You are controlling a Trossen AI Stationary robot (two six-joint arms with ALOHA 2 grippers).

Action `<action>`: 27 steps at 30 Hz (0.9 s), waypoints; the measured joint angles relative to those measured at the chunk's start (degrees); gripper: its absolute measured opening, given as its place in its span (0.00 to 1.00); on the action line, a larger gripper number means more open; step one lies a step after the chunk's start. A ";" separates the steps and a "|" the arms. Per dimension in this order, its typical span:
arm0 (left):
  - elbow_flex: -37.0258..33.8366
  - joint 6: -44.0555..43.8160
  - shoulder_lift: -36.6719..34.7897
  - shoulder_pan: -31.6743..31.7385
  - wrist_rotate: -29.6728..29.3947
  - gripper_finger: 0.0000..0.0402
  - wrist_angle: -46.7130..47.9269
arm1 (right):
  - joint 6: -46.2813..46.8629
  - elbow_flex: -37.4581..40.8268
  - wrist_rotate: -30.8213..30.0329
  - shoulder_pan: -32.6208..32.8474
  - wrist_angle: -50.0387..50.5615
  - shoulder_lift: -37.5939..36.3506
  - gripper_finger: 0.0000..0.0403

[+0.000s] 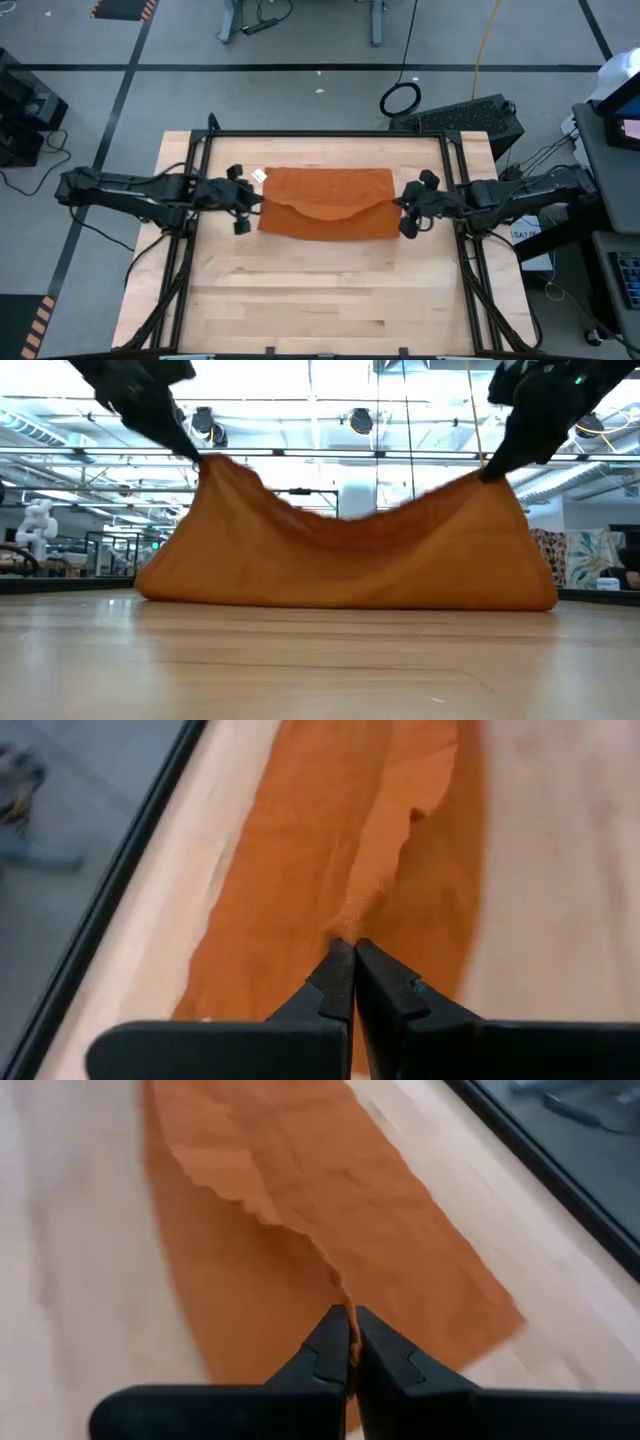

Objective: Roll towel
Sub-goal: Roll the brown towel

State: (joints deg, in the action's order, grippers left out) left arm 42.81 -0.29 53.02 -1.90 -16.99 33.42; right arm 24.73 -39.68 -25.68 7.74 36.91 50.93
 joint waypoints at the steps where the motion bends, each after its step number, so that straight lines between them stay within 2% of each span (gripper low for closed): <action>1: 0.00 -0.60 1.68 0.61 -1.25 0.03 0.11 | -0.40 0.00 -0.04 -1.03 0.29 1.07 0.00; 11: -0.04 -0.92 13.99 7.78 -7.16 0.03 -1.42 | -7.38 0.02 -2.31 -9.77 0.35 12.33 0.00; 20: -0.04 -0.80 18.36 14.33 -6.93 0.03 -2.13 | -13.46 0.02 -2.87 -14.93 -3.51 16.82 0.00; 27: -0.06 -0.72 19.86 15.63 -4.49 0.03 -3.15 | -13.62 0.04 -2.59 -16.06 -3.73 18.82 0.00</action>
State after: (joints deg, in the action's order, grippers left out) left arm 42.75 -1.01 72.88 13.73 -21.48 30.26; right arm 11.11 -39.64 -28.28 -8.32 33.18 69.75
